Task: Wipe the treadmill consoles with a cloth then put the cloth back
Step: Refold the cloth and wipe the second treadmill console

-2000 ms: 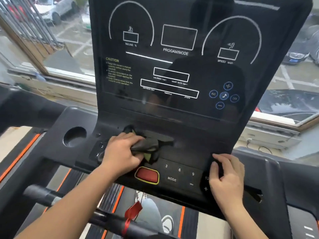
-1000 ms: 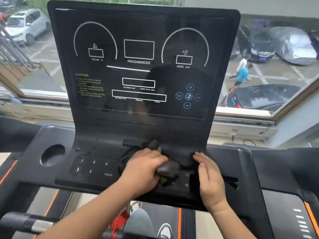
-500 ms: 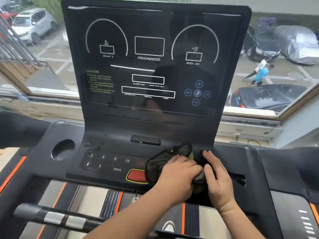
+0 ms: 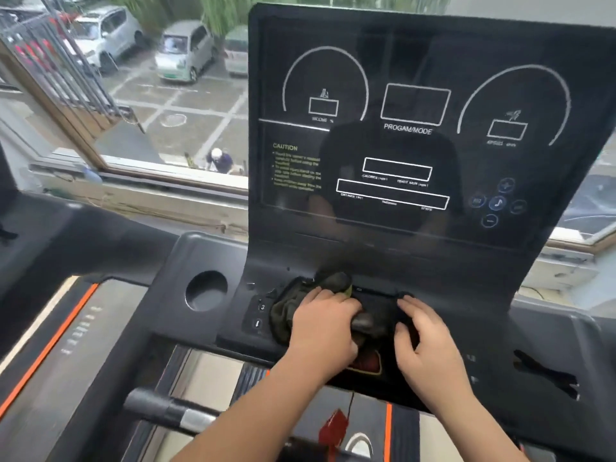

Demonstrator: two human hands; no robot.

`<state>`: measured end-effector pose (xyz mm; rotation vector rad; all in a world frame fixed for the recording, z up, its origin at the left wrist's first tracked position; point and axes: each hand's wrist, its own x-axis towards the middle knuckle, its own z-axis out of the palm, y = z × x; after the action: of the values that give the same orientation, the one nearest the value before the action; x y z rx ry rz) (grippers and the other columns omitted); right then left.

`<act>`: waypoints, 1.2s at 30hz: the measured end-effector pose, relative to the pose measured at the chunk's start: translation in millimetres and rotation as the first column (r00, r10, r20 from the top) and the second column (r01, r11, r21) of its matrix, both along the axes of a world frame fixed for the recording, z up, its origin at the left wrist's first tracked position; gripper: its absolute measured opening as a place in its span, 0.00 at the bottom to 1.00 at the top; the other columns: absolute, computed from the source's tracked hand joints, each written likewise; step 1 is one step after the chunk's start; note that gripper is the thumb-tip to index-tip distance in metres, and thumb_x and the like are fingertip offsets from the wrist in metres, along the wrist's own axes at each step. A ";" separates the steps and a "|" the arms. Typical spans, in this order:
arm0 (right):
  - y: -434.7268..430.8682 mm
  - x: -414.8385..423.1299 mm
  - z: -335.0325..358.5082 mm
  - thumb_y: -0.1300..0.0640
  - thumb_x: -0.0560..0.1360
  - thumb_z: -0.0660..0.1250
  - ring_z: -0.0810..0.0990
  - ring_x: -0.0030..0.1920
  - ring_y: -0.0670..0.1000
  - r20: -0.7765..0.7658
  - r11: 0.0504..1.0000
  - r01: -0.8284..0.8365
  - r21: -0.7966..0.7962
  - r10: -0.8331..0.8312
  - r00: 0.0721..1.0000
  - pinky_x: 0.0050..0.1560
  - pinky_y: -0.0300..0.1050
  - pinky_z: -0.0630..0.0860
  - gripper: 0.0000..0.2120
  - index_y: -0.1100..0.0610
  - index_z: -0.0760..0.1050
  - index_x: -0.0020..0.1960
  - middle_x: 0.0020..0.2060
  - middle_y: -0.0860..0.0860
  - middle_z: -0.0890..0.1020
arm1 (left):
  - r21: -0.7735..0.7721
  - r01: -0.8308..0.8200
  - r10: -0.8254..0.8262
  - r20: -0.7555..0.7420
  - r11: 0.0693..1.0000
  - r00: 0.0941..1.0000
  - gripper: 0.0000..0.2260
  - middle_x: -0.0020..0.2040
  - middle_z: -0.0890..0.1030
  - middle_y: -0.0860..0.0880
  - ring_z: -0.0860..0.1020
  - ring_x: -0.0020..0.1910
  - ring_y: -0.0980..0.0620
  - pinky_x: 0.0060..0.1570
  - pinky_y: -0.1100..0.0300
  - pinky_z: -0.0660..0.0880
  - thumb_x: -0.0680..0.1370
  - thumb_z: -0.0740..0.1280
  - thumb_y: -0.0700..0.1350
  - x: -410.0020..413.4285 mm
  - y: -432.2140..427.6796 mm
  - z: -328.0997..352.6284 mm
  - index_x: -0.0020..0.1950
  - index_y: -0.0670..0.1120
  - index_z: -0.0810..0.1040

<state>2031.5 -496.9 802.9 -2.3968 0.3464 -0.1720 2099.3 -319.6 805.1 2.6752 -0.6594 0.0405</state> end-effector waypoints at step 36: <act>125.4 68.3 36.5 0.31 0.69 0.74 0.38 0.84 0.54 -0.392 0.867 -0.307 -0.392 0.145 0.909 0.82 0.53 0.34 0.62 0.55 0.41 0.85 0.84 0.51 0.45 | -0.169 -0.149 0.166 0.095 0.974 0.981 0.25 0.51 0.77 0.47 0.77 0.47 0.39 0.40 0.46 0.77 0.68 0.75 0.46 107.3 144.2 -15.6 0.63 0.47 0.75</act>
<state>2099.8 -371.5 839.4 -2.9076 0.1876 0.3308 2206.6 -175.3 789.5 2.5759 -0.4527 0.2725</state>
